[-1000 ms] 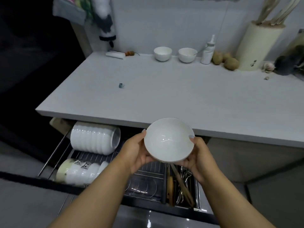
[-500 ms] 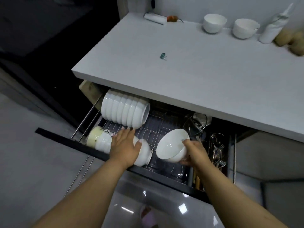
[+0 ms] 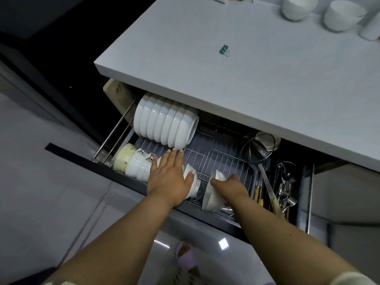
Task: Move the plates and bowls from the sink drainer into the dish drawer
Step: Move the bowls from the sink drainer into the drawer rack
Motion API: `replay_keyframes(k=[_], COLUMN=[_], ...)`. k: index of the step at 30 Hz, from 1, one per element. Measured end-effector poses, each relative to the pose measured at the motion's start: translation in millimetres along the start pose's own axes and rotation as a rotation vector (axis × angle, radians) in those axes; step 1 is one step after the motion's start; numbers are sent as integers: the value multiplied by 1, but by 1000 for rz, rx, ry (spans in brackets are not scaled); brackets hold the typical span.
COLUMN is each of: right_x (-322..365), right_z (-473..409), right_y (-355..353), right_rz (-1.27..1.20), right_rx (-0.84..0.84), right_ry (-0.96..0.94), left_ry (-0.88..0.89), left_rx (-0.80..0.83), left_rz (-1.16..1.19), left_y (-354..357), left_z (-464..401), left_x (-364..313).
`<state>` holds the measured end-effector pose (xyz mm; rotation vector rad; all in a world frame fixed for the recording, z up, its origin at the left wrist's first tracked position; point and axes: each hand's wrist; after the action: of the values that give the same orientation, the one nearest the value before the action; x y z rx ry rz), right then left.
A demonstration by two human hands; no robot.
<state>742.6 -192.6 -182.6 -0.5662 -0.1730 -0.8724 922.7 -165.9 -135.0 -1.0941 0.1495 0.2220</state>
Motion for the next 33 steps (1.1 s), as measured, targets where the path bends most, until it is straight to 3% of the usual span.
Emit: replay_keyframes(k=[28,33], right_x=[4,-2], right_z=[-33,-22], right_y=[17,-2], right_rz=[6,52], right_rx=[146,84], right_ry=[42,2], left_ry=[-22,-41], left_rx=[7,48], left_rz=[44,32], left_y=[1,-1], left_z=[-5,-5], left_x=[0,-2])
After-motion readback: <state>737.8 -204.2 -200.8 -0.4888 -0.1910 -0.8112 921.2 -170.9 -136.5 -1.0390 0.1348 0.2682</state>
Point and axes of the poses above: each hand's wrist, its own z-axis away from the middle knuckle, its own y-axis out of the palm, x = y × z, and after that the axes turned 11 degrees about x, right-handed
